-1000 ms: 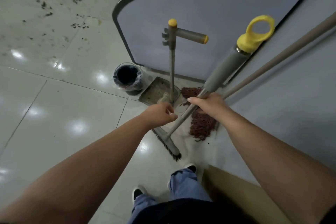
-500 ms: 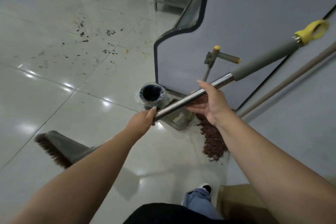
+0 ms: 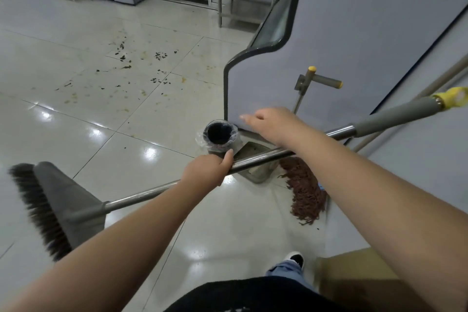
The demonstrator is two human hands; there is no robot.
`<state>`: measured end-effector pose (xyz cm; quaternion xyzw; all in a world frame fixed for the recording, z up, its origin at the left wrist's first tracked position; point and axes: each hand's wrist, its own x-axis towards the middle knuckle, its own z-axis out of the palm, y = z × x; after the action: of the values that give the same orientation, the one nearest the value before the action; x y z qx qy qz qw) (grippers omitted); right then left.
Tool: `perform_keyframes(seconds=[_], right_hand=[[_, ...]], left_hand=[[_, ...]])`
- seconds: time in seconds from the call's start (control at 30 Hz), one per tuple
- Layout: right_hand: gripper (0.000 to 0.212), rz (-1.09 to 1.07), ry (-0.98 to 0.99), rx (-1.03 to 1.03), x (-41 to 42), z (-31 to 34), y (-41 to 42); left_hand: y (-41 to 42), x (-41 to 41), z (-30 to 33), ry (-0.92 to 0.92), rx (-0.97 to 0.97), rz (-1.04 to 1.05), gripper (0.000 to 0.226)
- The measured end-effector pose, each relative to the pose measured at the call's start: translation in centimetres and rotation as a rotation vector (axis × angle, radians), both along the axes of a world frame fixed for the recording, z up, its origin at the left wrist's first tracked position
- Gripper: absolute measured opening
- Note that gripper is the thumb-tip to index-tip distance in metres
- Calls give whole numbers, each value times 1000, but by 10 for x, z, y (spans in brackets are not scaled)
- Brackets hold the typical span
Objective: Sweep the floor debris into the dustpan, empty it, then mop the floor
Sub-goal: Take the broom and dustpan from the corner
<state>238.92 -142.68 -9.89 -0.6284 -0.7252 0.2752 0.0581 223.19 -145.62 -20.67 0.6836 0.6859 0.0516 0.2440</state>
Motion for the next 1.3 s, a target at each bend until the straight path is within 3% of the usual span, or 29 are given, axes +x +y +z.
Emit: perform_keyframes(seconds=[0.07,0.1,0.2,0.27,0.4,0.67,0.73,0.9,0.97,1.0,1.17,1.3], right_hand=[[66,76,-334,-147,12,-10,3],[74,58,-378,-279,20,-14,3],[91,-61,-208,-774,44,-17,3],[93,-103,-117,-939,62,-16,5],[71,-129,-136,-872,98,-16,9],[64,-222,-260,-938,198,-21,58],[61,-251,-305,-969,222,-28,73],[84,-197,-488,-903,268,-45,110],[53,-211,-524,-847,284,-51,123],[47,-224,-524,-831,292,-55,130],[53,-164,-623,-880,326,-55,161],[43,-165,-656,-809,348,-55,179]], left_hand=[[-2,14,-3,-63,-7,-47,70],[-2,22,-6,-88,-28,-75,70],[-4,44,-14,-153,-122,-162,68],[-1,57,-19,-227,-172,-200,66],[12,91,-20,-407,-257,-215,64],[74,161,-24,-503,-317,-228,55],[97,174,-28,-525,-348,-171,50],[155,218,-31,-543,-372,-64,46],[175,238,-30,-593,-376,11,45],[184,247,-29,-619,-379,60,45],[228,277,-26,-726,-444,256,47],[263,294,-31,-785,-534,326,46]])
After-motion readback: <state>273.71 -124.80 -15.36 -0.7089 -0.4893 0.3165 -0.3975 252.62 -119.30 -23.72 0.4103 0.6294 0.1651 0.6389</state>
